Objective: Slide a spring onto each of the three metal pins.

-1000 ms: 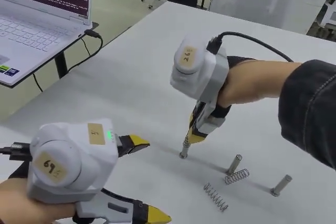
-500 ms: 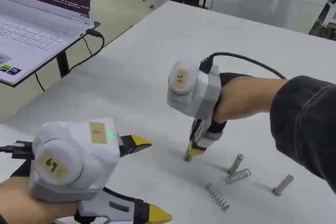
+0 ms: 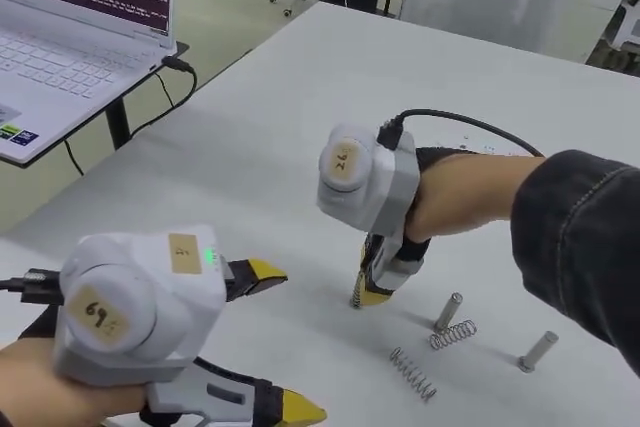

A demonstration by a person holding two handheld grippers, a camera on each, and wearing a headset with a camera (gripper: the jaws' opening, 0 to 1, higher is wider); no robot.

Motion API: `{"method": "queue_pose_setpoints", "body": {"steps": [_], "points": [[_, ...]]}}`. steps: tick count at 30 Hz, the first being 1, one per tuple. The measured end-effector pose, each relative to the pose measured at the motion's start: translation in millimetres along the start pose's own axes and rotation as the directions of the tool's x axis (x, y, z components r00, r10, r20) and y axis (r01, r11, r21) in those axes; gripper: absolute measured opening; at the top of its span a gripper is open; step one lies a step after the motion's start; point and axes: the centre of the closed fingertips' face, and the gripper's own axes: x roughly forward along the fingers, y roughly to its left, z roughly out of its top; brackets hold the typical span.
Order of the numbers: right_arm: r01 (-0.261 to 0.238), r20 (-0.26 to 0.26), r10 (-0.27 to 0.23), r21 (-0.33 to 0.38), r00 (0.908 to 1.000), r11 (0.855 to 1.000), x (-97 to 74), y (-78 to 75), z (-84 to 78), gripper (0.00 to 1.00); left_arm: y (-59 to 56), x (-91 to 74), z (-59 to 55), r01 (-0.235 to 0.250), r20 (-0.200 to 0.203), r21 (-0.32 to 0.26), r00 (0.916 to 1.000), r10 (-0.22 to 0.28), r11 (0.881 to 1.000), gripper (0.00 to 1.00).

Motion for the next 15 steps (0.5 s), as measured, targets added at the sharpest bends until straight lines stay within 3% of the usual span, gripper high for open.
{"method": "queue_pose_setpoints", "body": {"steps": [6,15], "points": [[0.008,0.029,-0.008,0.015,0.9995,1.0,-5.9,0.2,0.9,0.17,-0.6,0.1,-0.9,0.005,-0.005,0.001,1.0,-0.005,1.0,0.68],[0.024,0.052,-0.027,0.056,0.9983,0.998,-14.2,0.4,-10.9,0.19,-1.6,1.9,-1.3,0.016,-0.015,0.006,0.9998,-0.016,1.0,0.67]]}}
